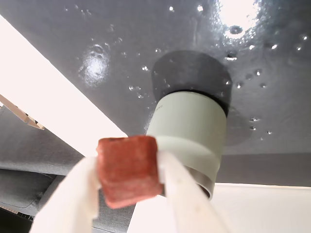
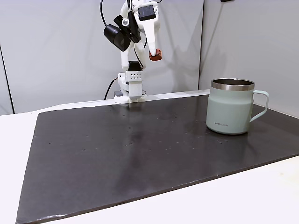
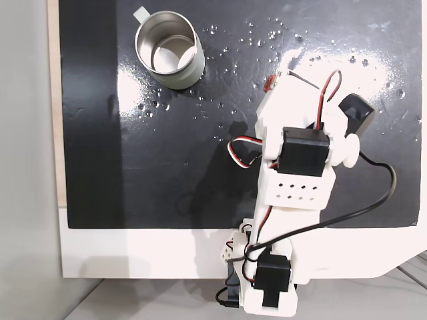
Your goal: Grasp a cube and put it in the cup.
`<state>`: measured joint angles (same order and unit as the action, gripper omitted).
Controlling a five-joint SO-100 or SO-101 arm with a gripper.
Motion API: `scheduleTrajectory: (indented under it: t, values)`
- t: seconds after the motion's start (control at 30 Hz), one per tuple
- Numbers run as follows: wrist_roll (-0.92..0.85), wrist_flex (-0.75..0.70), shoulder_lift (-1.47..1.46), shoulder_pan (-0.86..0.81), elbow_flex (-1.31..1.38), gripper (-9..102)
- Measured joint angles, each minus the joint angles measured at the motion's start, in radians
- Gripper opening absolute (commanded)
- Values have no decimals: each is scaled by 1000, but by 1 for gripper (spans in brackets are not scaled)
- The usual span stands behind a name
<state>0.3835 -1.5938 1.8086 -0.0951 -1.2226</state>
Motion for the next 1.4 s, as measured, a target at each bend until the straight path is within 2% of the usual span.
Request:
scheduleTrajectory:
  t: [0.13,0.5,1.0,1.4]
  values:
    - [2,0,-21,35,48,2]
    - [11,3,-318,147,368,2]
    - [-67,95,-715,354,779,2]
    - [-133,121,-819,525,833,1]
